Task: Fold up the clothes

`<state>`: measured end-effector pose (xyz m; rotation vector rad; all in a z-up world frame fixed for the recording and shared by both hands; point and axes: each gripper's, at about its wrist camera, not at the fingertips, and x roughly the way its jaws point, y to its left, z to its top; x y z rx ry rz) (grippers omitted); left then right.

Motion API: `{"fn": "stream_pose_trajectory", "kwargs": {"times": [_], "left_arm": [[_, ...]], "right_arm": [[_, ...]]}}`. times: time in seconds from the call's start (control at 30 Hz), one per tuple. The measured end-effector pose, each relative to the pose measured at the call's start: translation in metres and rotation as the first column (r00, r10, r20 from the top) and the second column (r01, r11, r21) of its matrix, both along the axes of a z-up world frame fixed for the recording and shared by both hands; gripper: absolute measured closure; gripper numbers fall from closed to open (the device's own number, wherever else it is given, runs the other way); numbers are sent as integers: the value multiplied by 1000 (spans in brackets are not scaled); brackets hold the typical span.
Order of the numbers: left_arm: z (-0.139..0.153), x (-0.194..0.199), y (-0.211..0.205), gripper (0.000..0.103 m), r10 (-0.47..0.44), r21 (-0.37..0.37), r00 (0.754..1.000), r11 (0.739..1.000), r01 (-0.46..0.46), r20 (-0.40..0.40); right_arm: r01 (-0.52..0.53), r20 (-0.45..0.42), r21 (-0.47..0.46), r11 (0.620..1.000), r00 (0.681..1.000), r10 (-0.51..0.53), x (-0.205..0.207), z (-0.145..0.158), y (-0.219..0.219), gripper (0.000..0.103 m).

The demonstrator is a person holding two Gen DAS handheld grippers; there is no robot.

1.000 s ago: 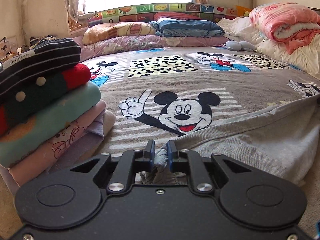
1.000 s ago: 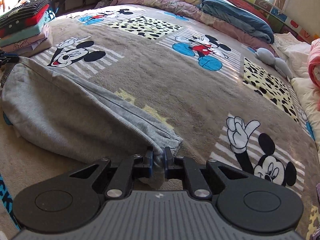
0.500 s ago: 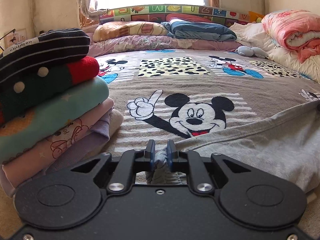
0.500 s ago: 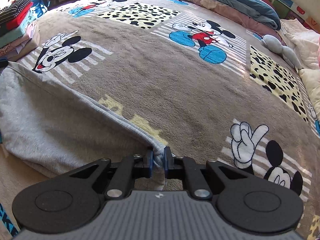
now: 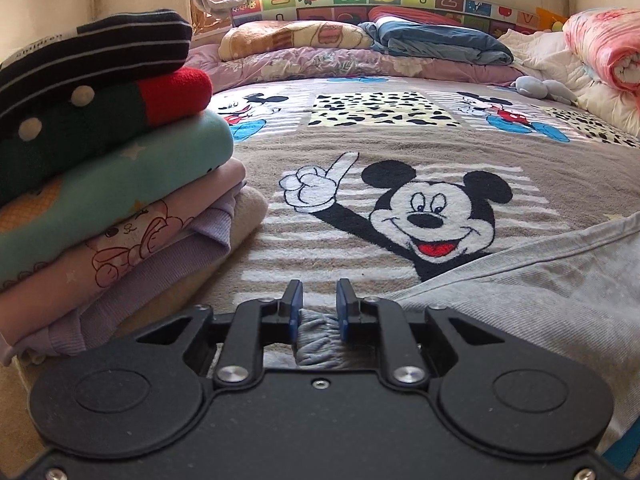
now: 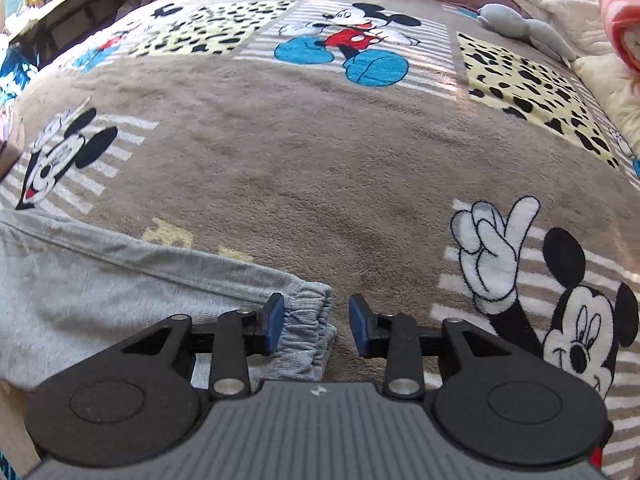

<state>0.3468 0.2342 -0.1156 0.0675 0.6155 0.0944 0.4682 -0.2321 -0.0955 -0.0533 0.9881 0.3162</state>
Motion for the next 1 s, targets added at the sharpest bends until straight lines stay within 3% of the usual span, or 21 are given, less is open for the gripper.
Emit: {"fn": "stream_pose_trajectory", "kwargs": {"times": [0.1, 0.2, 0.27, 0.33, 0.47, 0.5, 0.53, 0.57, 0.73, 0.87, 0.93, 1.0], "left_arm": [[8, -5, -4, 82, 22, 42, 999, 999, -23, 32], [23, -14, -14, 59, 30, 136, 995, 990, -43, 98], [28, -20, -20, 56, 14, 180, 993, 983, -34, 115], [27, -21, -22, 56, -8, 162, 996, 987, -7, 91], [14, -18, -16, 56, -6, 103, 1000, 995, 3, 29], [11, -18, -15, 56, -3, 90, 1000, 996, 1, 16], [9, -17, -13, 56, 1, 76, 1000, 997, -2, 14], [7, -16, -12, 56, 6, 62, 1000, 998, -6, 12], [2, -13, -8, 56, 17, 27, 1000, 999, -17, 6], [1, -10, -6, 56, 21, 15, 1000, 1000, -21, 2], [1, -11, -5, 55, 23, 11, 1000, 1000, -23, 2], [0, -11, -5, 55, 25, 7, 1000, 1000, -25, 2]], "right_arm": [[69, 22, 138, 988, 997, -73, -21, 6, -22, 63], [99, 4, 219, 971, 995, -103, -43, 2, -34, 63], [127, -18, 275, 953, 992, -127, -54, -3, -38, 63], [150, -38, 322, 935, 989, -146, -61, -10, -40, 63], [223, -59, 319, 921, 975, -216, -63, -26, -40, 67], [239, -59, 337, 911, 971, -233, -66, -29, -43, 69], [238, -53, 357, 903, 971, -235, -68, -30, -44, 79], [231, -45, 376, 897, 972, -232, -70, -30, -43, 79], [196, 12, 387, 901, 976, -217, -77, -12, -45, 82], [172, -62, 293, 941, 985, -161, -69, -23, -45, 81], [164, -93, 248, 955, 985, -145, -68, -31, -45, 73], [174, -29, 217, 961, 985, -172, -75, -25, -42, 64]]}}
